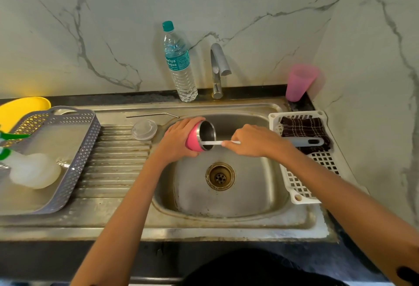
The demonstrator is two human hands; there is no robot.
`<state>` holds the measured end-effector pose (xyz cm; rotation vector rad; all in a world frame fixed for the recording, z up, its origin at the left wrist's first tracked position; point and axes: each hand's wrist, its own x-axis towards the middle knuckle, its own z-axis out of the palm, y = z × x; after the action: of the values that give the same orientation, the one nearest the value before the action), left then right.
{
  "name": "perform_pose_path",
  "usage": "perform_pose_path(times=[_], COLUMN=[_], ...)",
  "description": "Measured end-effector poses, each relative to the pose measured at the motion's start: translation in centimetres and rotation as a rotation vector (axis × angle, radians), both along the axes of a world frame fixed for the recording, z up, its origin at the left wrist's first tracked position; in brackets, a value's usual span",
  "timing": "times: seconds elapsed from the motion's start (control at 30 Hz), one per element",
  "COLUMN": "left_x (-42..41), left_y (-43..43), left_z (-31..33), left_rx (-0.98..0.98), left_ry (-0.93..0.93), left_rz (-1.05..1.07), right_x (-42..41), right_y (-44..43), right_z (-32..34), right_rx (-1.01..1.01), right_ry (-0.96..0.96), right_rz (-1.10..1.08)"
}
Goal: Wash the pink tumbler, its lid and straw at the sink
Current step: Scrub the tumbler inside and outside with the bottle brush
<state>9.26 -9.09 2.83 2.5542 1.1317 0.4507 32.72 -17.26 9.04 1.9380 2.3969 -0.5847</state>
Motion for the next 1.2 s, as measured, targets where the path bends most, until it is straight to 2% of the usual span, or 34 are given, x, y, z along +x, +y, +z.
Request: perform_pose_path(times=[0.13,0.33,0.5,0.63,0.83,1.0,1.1,1.2], left_x=[-2.1,1.7,-1.2,1.6,-0.1,2.7,2.3,1.7], left_y=[0.2,-0.9,-0.1,-1.4,-0.9,-1.9,-1.3,-1.0], left_z=[-0.2,0.4,0.3,0.4,-0.3,0.0,-0.1,0.2], left_rx=[-0.001,-0.007,-0.013,-0.046,-0.083,-0.111,-0.052,-0.029], left_ry=[-0.019,-0.036,-0.029,0.023,0.049,-0.003,0.075,0.112], left_rz=[0.082,-0.019,0.045,-0.080,-0.028,-0.093,-0.094,-0.109], right_x=[2.2,-0.9,2.0,-0.2,3.2,0.6,1.2,2.0], right_y=[-0.8,0.6,-0.2,0.4,-0.4,-0.2,0.1,0.0], right_z=[0.4,-1.5,-0.3,-1.0,0.9,-0.5,0.4,0.2], right_rx=[-0.020,-0.029,0.025,0.120,0.129,0.219,0.262,0.222], right_ry=[-0.047,-0.017,-0.083,-0.161,-0.178,-0.158,-0.177,-0.194], right_rz=[-0.034,-0.038,-0.067,-0.041,-0.083,-0.029,-0.032,-0.030])
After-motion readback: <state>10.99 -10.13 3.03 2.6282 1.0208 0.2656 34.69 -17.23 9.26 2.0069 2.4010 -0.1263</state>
